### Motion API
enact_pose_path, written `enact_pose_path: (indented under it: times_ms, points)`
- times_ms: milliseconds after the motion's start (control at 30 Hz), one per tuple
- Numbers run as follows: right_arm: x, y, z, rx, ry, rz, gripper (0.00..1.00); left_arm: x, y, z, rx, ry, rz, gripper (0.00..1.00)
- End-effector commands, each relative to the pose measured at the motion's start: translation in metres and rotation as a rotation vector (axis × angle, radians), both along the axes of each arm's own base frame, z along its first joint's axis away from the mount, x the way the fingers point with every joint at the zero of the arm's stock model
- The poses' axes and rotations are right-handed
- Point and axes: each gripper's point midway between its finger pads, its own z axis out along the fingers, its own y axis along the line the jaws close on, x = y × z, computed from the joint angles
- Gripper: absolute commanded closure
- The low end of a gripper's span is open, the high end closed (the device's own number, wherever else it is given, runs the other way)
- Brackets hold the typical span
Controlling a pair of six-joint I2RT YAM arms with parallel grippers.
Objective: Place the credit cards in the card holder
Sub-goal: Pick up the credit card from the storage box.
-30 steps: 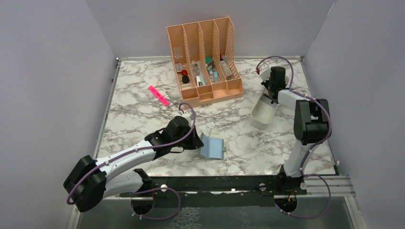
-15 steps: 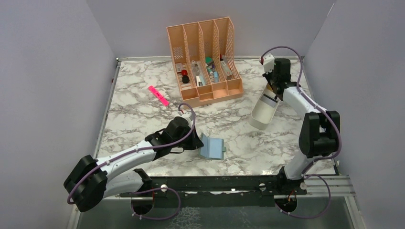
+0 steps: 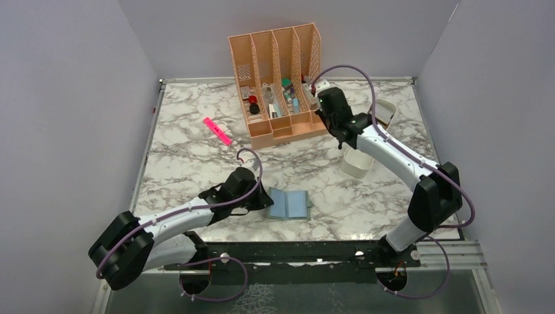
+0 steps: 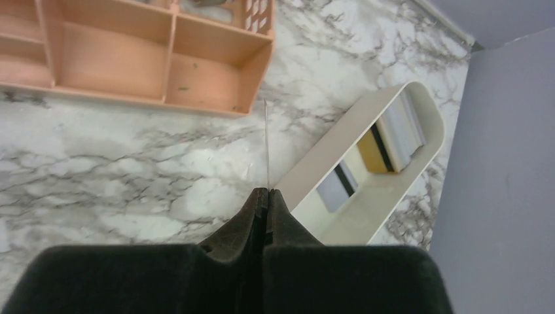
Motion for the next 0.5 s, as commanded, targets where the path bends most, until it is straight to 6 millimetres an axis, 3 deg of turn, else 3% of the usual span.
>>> enact_pose_path:
  times_ms: [0, 100, 267, 467]
  points:
    - [-0.037, -0.004, 0.007, 0.013, 0.031, -0.159, 0.99, 0.005, 0.002, 0.003, -0.041, -0.009, 0.053, 1.0]
    - [-0.057, 0.017, -0.003, 0.041, 0.058, -0.128, 0.99, 0.007, 0.005, 0.003, -0.055, -0.005, 0.071, 1.0]
    - [-0.092, 0.061, -0.021, 0.299, 0.171, 0.026, 0.99, 0.009, 0.009, 0.004, -0.051, -0.001, 0.088, 1.0]
    - [-0.144, 0.122, -0.005, 0.733, 0.233, 0.316, 0.99, 0.012, 0.019, -0.001, -0.022, 0.004, 0.127, 0.99]
